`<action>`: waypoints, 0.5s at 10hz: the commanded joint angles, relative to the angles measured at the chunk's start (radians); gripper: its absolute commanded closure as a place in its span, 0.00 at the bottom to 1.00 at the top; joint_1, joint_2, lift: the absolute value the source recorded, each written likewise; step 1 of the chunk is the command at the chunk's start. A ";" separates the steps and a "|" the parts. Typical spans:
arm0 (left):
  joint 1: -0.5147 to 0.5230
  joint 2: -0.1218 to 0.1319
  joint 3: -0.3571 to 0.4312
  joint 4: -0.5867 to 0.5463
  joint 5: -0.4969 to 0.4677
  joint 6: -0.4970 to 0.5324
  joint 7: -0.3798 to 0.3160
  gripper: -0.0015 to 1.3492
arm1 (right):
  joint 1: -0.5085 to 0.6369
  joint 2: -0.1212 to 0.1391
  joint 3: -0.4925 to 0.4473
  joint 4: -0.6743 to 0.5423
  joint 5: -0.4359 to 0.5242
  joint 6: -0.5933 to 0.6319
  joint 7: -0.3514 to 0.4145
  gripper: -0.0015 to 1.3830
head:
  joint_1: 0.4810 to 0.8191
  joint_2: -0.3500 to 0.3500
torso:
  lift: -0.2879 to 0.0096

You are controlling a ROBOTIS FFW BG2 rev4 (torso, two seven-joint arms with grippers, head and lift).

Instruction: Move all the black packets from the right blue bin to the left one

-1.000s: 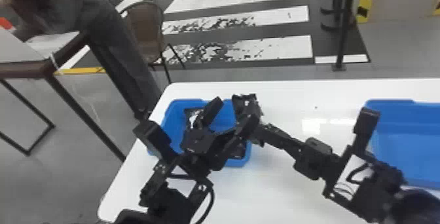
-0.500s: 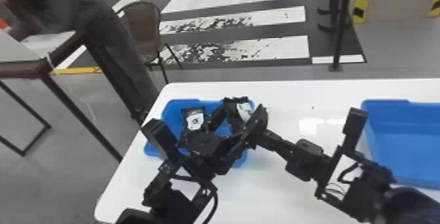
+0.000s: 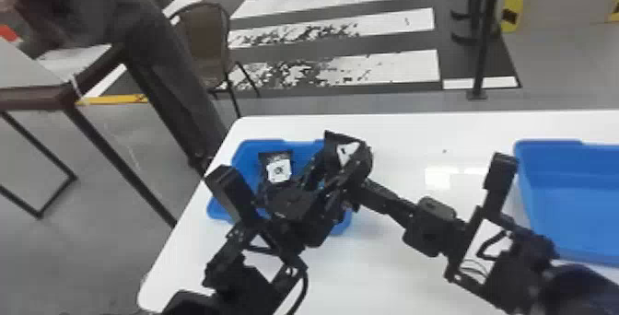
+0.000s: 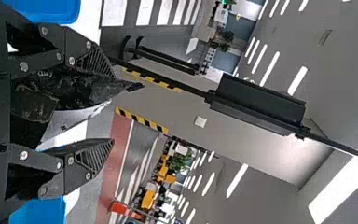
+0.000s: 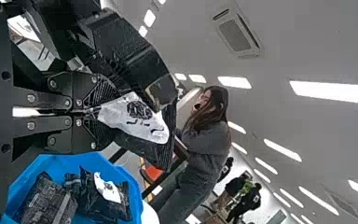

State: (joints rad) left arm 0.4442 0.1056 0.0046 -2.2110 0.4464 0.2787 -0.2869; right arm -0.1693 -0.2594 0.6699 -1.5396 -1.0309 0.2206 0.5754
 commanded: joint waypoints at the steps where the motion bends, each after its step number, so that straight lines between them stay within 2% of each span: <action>1: 0.010 0.003 -0.011 -0.031 -0.040 0.003 0.012 0.90 | 0.000 0.000 0.000 0.002 -0.010 0.000 0.000 0.83 | 0.63 0.97 | 0.50; 5: 0.017 0.008 -0.027 -0.041 -0.062 -0.048 0.025 0.90 | 0.000 0.000 0.000 0.004 -0.040 0.000 -0.003 0.82 | 0.63 0.96 | 0.50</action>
State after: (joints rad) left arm 0.4605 0.1123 -0.0186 -2.2493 0.3872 0.2383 -0.2616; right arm -0.1696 -0.2592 0.6700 -1.5353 -1.0650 0.2207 0.5726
